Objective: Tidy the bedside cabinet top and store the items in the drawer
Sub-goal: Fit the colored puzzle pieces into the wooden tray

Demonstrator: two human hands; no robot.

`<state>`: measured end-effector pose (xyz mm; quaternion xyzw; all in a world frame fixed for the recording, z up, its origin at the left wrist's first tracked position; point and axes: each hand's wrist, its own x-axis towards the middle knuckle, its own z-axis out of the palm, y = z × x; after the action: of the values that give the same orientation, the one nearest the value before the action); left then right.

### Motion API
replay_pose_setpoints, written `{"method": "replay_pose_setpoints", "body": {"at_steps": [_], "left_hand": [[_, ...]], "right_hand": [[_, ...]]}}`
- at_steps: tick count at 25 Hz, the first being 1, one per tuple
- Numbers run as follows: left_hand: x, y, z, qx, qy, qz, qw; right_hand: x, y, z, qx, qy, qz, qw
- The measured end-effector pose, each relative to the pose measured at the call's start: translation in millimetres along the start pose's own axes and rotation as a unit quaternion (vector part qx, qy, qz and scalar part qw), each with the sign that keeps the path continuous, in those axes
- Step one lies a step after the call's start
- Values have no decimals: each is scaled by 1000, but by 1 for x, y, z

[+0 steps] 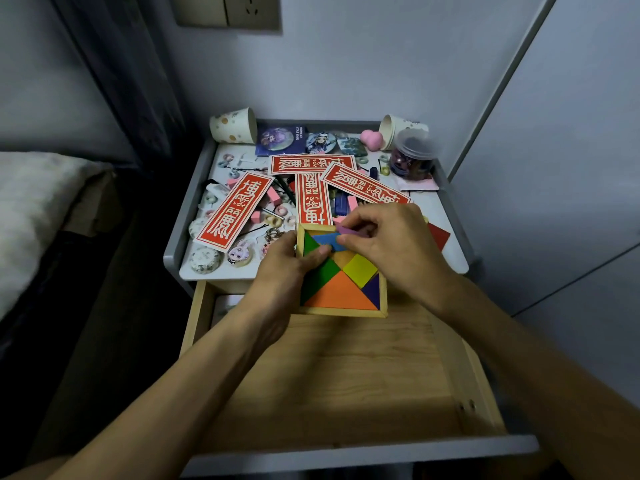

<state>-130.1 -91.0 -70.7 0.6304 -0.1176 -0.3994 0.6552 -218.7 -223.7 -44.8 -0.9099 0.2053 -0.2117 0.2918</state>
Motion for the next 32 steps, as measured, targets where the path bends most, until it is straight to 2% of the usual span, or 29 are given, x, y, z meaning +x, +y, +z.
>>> {"method": "replay_pose_setpoints", "body": {"at_steps": [4, 14, 18, 20, 25, 32], "left_hand": [[-1, 0, 2, -10, -9, -11, 1000], [3, 1, -1, -46, 27, -50, 997], [0, 1, -1, -48, 2, -40, 998], [-1, 0, -1, -32, -5, -30, 999], [2, 1, -4, -37, 36, -41, 998], [0, 2, -1, -42, 45, -37, 997]], "right_hand": [[-2, -2, 5, -19, 21, -9, 1000], [-1, 2, 0, -9, -1, -26, 1000], [-3, 0, 2, -5, -9, -18, 1000], [-3, -1, 3, 10, -11, -11, 1000], [2, 1, -6, 94, 19, 31, 995], [-7, -7, 1, 45, -49, -14, 998]]}}
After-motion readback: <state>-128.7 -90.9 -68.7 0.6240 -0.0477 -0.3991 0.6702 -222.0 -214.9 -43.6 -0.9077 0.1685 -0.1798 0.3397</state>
